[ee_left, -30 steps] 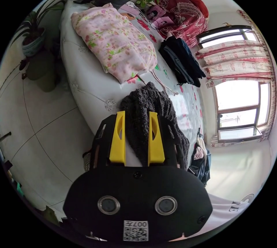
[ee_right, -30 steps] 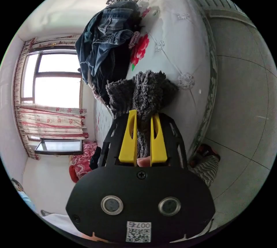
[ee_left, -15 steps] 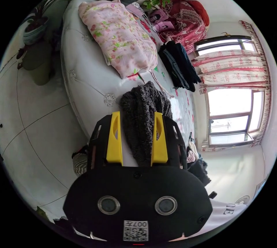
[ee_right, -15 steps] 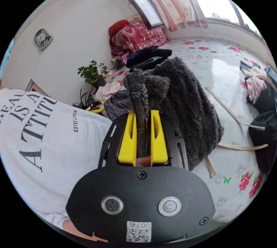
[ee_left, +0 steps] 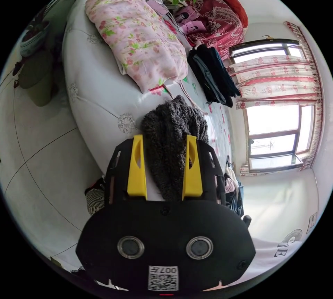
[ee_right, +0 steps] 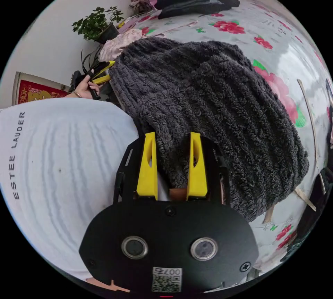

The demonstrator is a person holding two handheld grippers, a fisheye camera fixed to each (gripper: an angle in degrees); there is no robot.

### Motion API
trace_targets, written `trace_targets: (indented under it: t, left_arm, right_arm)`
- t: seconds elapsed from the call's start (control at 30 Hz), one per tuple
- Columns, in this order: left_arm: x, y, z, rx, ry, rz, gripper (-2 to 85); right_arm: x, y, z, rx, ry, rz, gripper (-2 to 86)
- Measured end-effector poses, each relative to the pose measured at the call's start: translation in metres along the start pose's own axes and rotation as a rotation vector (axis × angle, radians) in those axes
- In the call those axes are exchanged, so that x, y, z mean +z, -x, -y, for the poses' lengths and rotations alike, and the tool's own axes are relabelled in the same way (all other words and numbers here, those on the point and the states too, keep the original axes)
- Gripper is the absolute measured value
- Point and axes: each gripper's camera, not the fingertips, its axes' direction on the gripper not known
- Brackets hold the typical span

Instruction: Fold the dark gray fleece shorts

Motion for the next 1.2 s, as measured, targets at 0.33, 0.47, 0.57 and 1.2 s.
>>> trace_targets:
  t: [0.33, 0.47, 0.57, 1.2]
  left_arm:
    - [0.064, -0.042, 0.001, 0.125, 0.002, -0.218, 4.9]
    - [0.092, -0.195, -0.022, 0.609, 0.166, -0.448, 4.6]
    - [0.120, -0.311, -0.085, 0.989, 0.341, -0.610, 5.1]
    - [0.383, -0.378, -0.256, 1.298, 0.824, -0.315, 15.1]
  right_arm:
    - [-0.062, -0.031, -0.045, 0.147, -0.320, 0.052, 10.0]
    - [-0.101, -0.062, -0.095, 0.270, -0.506, 0.070, 9.8]
    - [-0.128, -0.096, -0.152, 0.405, -0.657, 0.088, 9.9]
    - [-0.098, -0.269, -0.380, 0.906, -0.934, 0.401, 17.9]
